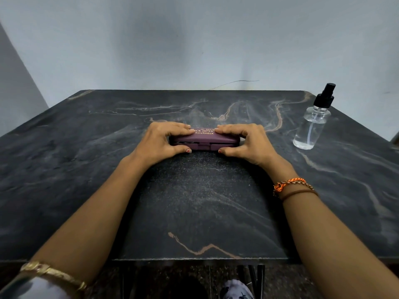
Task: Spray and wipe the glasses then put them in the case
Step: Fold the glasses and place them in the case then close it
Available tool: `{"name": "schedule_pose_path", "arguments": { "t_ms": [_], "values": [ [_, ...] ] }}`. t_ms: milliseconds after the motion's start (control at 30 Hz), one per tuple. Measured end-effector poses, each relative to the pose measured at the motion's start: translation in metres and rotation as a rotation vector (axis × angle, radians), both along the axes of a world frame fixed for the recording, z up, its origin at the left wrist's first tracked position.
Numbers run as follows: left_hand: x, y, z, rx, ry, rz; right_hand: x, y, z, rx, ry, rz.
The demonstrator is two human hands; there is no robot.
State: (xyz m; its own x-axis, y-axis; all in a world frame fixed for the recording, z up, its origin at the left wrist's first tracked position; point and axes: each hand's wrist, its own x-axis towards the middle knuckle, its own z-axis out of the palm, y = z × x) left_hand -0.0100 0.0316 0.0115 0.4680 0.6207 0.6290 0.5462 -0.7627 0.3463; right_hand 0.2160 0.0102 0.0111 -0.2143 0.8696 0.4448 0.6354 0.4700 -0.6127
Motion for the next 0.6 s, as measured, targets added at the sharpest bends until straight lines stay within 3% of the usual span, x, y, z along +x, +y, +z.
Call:
{"name": "schedule_pose_path", "arguments": {
  "t_ms": [600],
  "values": [
    [0.0013,0.0043,-0.0021,-0.078,-0.077,0.045,-0.0007,-0.0021,0.0010,-0.012,0.014,0.004]
  ]
}}
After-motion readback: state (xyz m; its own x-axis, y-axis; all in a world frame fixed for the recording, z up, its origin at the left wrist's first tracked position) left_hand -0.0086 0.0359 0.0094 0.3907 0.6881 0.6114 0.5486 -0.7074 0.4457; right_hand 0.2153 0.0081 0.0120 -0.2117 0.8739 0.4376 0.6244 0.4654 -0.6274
